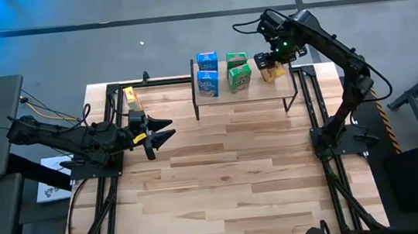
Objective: Stack cereal on shelf
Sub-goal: Put the bottom yellow cereal box on the shelf
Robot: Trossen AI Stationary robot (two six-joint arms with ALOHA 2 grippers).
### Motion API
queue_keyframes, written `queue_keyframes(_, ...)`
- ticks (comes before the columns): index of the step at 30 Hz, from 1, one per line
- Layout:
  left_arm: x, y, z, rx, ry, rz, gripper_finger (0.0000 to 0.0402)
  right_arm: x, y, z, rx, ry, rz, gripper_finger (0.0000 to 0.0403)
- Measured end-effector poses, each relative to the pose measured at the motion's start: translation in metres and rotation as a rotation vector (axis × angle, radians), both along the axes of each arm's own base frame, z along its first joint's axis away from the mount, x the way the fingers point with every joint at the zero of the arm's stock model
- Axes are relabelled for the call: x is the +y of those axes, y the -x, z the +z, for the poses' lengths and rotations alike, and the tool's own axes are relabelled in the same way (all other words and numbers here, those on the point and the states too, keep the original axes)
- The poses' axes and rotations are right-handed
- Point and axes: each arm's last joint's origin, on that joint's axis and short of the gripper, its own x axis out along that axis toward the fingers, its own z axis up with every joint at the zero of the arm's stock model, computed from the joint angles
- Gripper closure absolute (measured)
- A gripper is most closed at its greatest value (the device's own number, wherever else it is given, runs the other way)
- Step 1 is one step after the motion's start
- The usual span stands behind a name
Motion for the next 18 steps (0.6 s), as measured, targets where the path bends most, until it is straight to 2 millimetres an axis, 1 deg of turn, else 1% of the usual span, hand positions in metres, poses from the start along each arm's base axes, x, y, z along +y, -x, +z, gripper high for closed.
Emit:
queue_keyframes(3, 0.0, 0.0, 0.0, 0.0, 0.0, 0.0, 0.0181, -0.0008, -0.0007, 0.0003, -0.006, 0.01, 0.0, 0.0174)
queue_keyframes(6, 0.0001, 0.0001, 0.0, 0.0, -0.001, 0.0, 0.0181, -0.0022, -0.0012, 0.0005, -0.001, 0.036, -0.005, 0.0166)
queue_keyframes(18, 0.0001, 0.0003, -0.0041, 0.043, -0.01, 0.0, 0.0181, -0.0037, -0.003, 0.0026, -0.023, 0.065, 0.047, 0.0164)
